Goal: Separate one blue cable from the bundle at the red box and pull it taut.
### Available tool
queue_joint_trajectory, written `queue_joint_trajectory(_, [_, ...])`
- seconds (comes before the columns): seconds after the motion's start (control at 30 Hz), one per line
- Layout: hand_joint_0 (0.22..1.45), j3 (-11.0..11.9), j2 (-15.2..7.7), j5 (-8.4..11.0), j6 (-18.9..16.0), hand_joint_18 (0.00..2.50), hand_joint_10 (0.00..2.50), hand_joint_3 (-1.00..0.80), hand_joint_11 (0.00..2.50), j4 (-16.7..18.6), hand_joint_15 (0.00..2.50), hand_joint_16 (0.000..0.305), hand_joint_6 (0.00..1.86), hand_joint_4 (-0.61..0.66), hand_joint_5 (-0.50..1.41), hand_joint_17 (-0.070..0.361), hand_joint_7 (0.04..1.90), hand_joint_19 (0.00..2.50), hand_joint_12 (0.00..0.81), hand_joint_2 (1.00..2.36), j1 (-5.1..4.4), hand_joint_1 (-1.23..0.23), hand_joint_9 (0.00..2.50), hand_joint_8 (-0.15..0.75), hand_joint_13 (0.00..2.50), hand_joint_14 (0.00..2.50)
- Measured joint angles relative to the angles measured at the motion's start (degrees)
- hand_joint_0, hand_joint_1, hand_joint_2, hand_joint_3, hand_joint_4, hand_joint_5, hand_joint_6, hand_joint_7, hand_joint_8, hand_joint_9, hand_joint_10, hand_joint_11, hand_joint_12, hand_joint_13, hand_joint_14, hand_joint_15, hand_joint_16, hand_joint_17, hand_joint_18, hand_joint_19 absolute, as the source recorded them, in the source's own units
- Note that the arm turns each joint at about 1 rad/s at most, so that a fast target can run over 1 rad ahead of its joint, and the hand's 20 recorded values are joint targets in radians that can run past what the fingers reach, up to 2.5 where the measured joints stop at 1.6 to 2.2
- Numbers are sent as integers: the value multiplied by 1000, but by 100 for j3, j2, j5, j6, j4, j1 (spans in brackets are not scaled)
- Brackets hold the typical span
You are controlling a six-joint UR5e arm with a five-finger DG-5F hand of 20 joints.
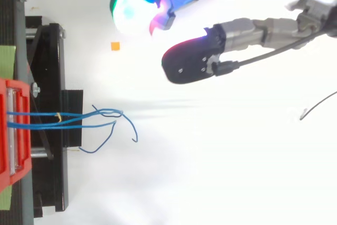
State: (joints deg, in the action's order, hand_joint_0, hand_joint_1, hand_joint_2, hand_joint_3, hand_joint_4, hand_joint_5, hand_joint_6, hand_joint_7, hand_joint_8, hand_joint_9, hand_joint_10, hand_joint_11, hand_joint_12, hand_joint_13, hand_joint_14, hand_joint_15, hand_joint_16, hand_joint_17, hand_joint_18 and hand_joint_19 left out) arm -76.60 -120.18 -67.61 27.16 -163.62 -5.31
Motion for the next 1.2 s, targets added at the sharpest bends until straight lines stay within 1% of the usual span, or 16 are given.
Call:
queue_joint_trajectory(0.1, [527,75,-150,33,69,321,10,-484,768,133,519,26,502,195,-186,58,901,558,294,1001,-35,-582,770,292,662,15])
queue_joint_trajectory(0.17, [527,171,-312,36,87,322,8,-484,778,240,526,26,502,195,-185,58,905,559,294,1000,-50,-581,774,295,663,15])
queue_joint_trajectory(0.2, [526,196,-351,36,88,324,11,-483,776,261,526,26,502,196,-185,58,905,570,294,1001,-52,-581,773,296,663,15])
queue_joint_trajectory(0.27, [526,310,-521,31,74,328,11,-485,779,343,531,26,502,196,-185,58,905,568,294,1001,-56,-581,775,296,665,17])
queue_joint_trajectory(0.33, [525,420,-645,25,60,333,8,-487,781,412,535,26,502,198,-184,58,905,561,294,1001,-61,-581,777,296,669,16])
queue_joint_trajectory(0.47, [521,603,-865,7,46,345,10,-491,776,588,539,26,502,202,-184,59,906,569,296,1001,-78,-578,775,298,679,16])
queue_joint_trajectory(0.53, [512,656,-952,3,41,332,12,-500,782,694,538,26,502,201,-184,58,910,572,294,1000,-89,-568,774,301,677,15])
queue_joint_trajectory(0.67, [496,705,-1047,-35,-14,303,7,-500,796,846,540,26,502,209,-179,58,930,583,285,1000,-117,-545,779,304,660,17])
queue_joint_trajectory(0.9, [499,715,-1075,-93,-266,296,10,-500,800,886,550,25,502,194,-183,55,947,579,280,1000,-206,-573,779,304,658,17])
queue_joint_trajectory(1.1, [502,717,-1079,-127,-676,299,9,-500,832,1068,552,24,502,198,-184,54,953,579,276,1000,-321,-585,777,303,664,15])
queue_joint_trajectory(1.2, [502,737,-1173,-135,-824,300,10,-500,834,1135,553,24,502,196,-184,54,953,579,275,1000,-368,-586,777,300,666,15])
